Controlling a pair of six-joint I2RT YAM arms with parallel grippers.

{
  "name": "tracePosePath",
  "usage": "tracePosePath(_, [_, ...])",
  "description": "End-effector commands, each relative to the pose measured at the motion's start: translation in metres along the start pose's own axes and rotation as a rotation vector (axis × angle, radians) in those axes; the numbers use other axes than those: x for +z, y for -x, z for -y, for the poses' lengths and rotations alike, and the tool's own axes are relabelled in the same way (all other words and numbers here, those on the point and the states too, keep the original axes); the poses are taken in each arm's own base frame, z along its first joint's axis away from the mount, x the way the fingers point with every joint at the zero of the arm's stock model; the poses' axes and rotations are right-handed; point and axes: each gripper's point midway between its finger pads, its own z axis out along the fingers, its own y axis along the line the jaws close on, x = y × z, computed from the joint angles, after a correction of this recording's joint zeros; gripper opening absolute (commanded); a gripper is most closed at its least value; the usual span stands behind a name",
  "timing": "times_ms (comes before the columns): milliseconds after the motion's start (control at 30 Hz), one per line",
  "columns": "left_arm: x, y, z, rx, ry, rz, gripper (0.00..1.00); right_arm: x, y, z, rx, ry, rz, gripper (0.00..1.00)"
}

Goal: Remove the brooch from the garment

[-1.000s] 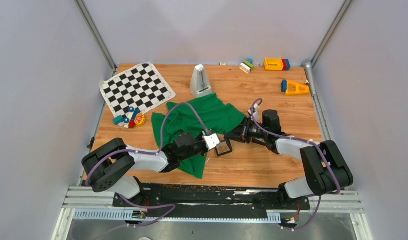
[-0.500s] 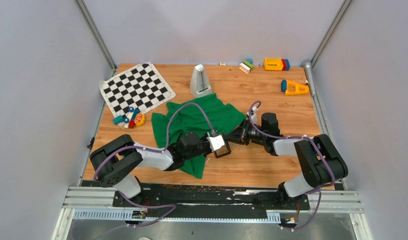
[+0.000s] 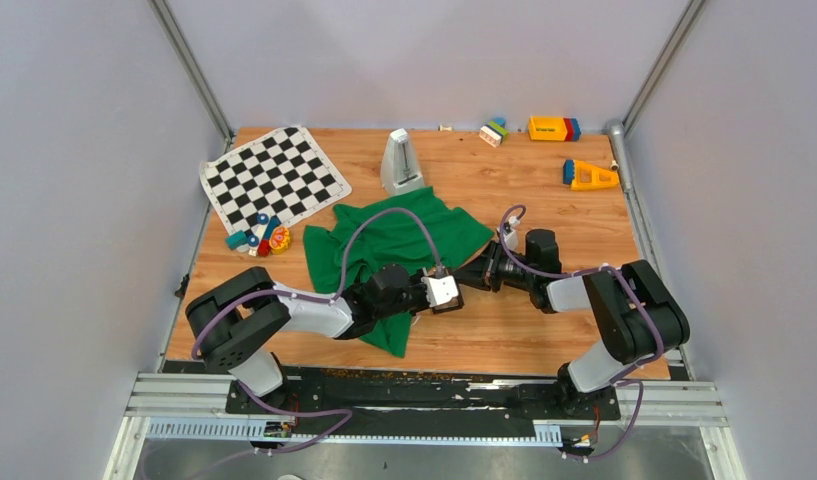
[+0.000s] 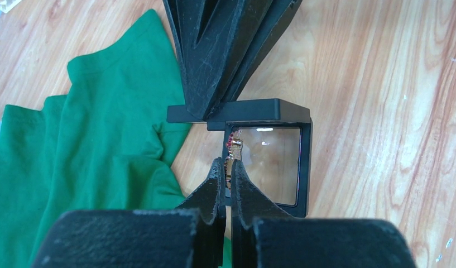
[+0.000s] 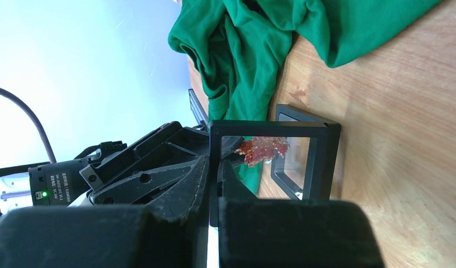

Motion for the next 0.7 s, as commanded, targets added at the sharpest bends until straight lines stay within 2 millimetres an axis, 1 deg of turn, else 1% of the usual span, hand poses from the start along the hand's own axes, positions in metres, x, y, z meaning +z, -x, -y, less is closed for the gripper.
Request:
tracePosePath(0, [0.006, 0.009, -0.007, 0.052, 0.027, 0.000, 0.00, -0.001, 0.002, -0.007, -0.045, 0.045, 0.008, 0.00])
tracePosePath(167, [0.009, 0.003, -0.007, 0.065, 0.039, -0.031, 0.00, -0.001, 0.002, -0.006, -0.046, 0.045, 0.006, 0.00])
tracePosePath(267, [0.009, 0.005, -0.005, 0.067, 0.030, -0.026, 0.01, -0.001, 0.002, -0.006, -0.048, 0.046, 0.007, 0.00])
tracePosePath(467, [0.010, 0.003, 0.001, 0.092, -0.002, -0.043, 0.18, -0.002, 0.003, -0.005, -0.048, 0.043, 0.011, 0.00])
tracePosePath(533, [0.009, 0.007, 0.006, 0.094, -0.027, -0.029, 0.25, -0.002, 0.004, -0.004, -0.049, 0.041, 0.016, 0.00])
tracePosePath(567, [0.008, 0.008, 0.008, 0.092, -0.039, -0.025, 0.30, -0.003, 0.005, -0.003, -0.049, 0.038, 0.020, 0.00])
tracePosePath(633, [0.007, 0.012, 0.016, 0.084, -0.086, -0.007, 0.37, -0.003, 0.007, -0.002, -0.054, 0.031, 0.024, 0.00])
tracePosePath(667, [0.007, 0.012, 0.025, 0.082, -0.135, -0.004, 0.39, -0.003, 0.008, -0.001, -0.055, 0.025, 0.025, 0.00])
